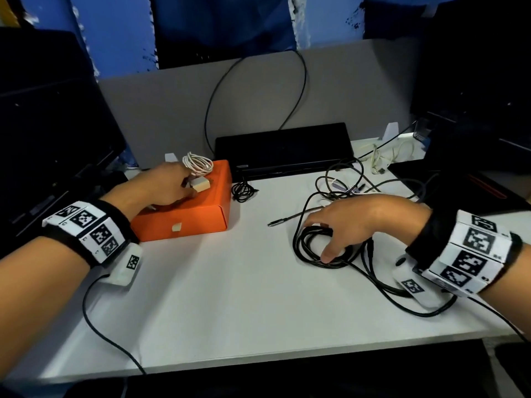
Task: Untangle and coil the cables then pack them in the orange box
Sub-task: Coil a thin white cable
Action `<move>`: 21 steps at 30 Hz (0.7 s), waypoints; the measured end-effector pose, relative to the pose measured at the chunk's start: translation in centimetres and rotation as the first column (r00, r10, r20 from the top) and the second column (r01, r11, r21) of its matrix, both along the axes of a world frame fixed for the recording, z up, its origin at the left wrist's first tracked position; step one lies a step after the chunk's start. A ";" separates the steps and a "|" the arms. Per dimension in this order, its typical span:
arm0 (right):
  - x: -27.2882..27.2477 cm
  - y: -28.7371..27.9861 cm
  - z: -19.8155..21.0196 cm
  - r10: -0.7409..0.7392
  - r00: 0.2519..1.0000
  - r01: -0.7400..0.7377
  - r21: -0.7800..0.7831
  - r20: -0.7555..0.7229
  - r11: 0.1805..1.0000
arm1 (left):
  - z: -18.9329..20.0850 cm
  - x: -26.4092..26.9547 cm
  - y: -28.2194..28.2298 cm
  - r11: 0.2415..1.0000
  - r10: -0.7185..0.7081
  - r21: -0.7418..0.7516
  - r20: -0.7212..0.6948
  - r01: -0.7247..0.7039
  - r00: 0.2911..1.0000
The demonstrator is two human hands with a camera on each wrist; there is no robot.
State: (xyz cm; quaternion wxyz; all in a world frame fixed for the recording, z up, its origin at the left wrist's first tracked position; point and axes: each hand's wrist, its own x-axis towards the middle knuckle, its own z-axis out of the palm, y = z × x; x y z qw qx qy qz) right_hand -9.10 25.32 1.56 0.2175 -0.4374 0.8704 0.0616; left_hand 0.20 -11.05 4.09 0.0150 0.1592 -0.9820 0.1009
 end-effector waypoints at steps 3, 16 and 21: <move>-0.5 -0.1 -0.2 0.003 1.000 -0.003 0.026 -0.003 1.000 | 0.2 0.5 -0.5 0.994 -0.034 0.103 0.000 0.034 0.999; -2.1 -3.0 0.3 0.062 0.991 -0.074 -0.093 -0.120 0.993 | 4.9 1.6 6.4 0.929 -0.277 0.161 -0.290 0.332 0.916; -3.5 -6.0 1.5 -0.004 0.998 -0.035 -0.539 -0.070 0.841 | 1.5 -1.4 13.4 0.861 -0.408 0.297 -0.085 0.414 0.909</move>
